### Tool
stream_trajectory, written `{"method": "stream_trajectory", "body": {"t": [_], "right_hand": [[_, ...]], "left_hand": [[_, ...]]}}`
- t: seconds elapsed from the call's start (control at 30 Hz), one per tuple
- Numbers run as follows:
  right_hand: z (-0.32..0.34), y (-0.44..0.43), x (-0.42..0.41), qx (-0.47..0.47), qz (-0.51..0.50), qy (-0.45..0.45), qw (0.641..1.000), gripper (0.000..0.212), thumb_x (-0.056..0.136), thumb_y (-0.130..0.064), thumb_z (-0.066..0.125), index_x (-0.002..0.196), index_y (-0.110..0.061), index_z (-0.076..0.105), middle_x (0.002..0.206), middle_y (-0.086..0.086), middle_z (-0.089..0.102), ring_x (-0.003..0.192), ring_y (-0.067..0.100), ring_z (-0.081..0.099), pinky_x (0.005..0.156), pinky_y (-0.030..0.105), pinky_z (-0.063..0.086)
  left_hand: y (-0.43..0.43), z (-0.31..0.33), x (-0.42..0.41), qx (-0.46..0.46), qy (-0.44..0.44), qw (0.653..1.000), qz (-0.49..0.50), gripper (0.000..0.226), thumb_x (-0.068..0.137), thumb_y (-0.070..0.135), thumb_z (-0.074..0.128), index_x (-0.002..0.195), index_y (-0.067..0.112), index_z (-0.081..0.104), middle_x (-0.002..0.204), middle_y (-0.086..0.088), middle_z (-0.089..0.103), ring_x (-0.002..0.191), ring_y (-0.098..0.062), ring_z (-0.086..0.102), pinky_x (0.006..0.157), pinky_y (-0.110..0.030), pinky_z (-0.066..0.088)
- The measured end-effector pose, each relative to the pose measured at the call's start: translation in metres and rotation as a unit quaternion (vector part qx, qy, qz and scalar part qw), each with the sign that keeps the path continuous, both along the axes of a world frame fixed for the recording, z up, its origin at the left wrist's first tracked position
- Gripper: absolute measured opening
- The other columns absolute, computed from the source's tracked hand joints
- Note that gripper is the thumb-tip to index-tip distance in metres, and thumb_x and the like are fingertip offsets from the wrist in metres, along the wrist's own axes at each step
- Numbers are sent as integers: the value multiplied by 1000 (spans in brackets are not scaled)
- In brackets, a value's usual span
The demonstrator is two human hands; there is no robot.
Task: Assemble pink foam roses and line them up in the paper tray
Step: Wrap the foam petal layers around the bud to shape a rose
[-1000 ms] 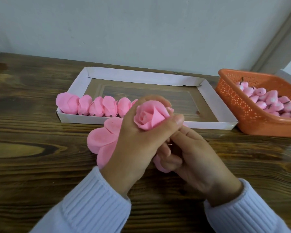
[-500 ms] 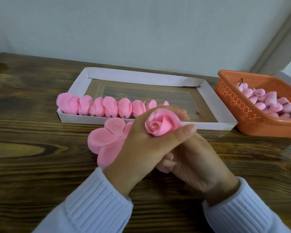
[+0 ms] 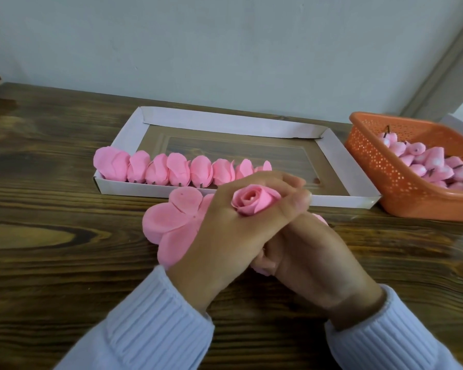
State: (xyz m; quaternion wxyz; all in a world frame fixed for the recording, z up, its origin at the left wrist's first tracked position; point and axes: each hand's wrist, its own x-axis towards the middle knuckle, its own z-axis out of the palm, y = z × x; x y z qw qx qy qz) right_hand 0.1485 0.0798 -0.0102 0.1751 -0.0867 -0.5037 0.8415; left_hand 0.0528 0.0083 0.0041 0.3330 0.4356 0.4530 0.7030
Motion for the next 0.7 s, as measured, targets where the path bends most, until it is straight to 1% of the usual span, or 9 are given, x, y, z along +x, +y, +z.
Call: {"method": "stream_trajectory", "body": {"t": [0.1,0.23,0.3,0.4,0.43,0.5,0.57,0.63,0.7], "right_hand": [[3,-3,2,-37,14,56,998,37,86,-18,60,120,-5,56,96,19,43,66,13,54,55,24,39],[0,-1,1,-13,-23,-12,1000,32,93,-21,44,117,-1,50,72,12,45,58,13,47,51,25,31],[0,-1,-1,-9,-13,-16,1000,30,95,-25,44,111,-2,54,77,14,46,61,14,46,52,25,32],[1,-1,1,-36,15,53,998,36,88,-22,63,117,-2,54,86,13,55,66,14,55,55,24,38],[0,-1,2,-41,20,65,997,39,85,-21,68,116,-2,54,83,13,55,66,13,56,55,24,39],[-1,0,2,-42,4,41,998,36,88,-22,66,112,1,55,75,13,52,62,13,53,54,24,37],[-3,1,1,-24,-18,-5,1000,30,96,-24,48,111,1,54,68,10,51,57,13,48,51,23,36],[-4,0,0,-26,-19,-10,999,30,98,-24,42,108,-1,58,66,9,53,56,14,51,50,22,40],[-3,0,0,-40,-4,32,999,25,92,-23,51,105,-5,63,73,11,57,60,14,57,53,22,45]], "left_hand": [[1,1,-3,9,31,999,19,12,71,43,69,61,36,68,95,13,71,82,-4,70,48,-29,53],[0,0,-3,6,18,1000,-9,6,70,40,70,69,34,70,102,13,71,49,-3,60,44,-20,47],[0,1,-3,0,25,1000,-19,9,74,42,67,73,35,73,106,16,71,50,-2,60,37,-18,42],[1,1,-5,1,29,1000,-11,15,74,44,65,62,36,70,103,12,71,85,-8,71,54,-52,57],[1,1,-6,4,38,999,-4,16,74,44,66,60,37,68,102,11,71,85,-12,71,61,-60,56],[0,2,-6,6,51,999,-6,14,73,44,66,60,37,68,102,12,71,64,-21,67,48,-46,56],[0,3,-5,-1,40,999,-26,12,73,43,65,64,36,70,106,16,70,48,-13,61,37,-22,44],[0,2,-6,-4,39,999,-38,17,75,44,62,65,34,72,110,16,70,57,-13,66,37,-20,41],[1,1,-7,-1,36,999,-31,23,77,45,61,59,33,68,111,13,70,69,-6,68,37,-19,41]]}}
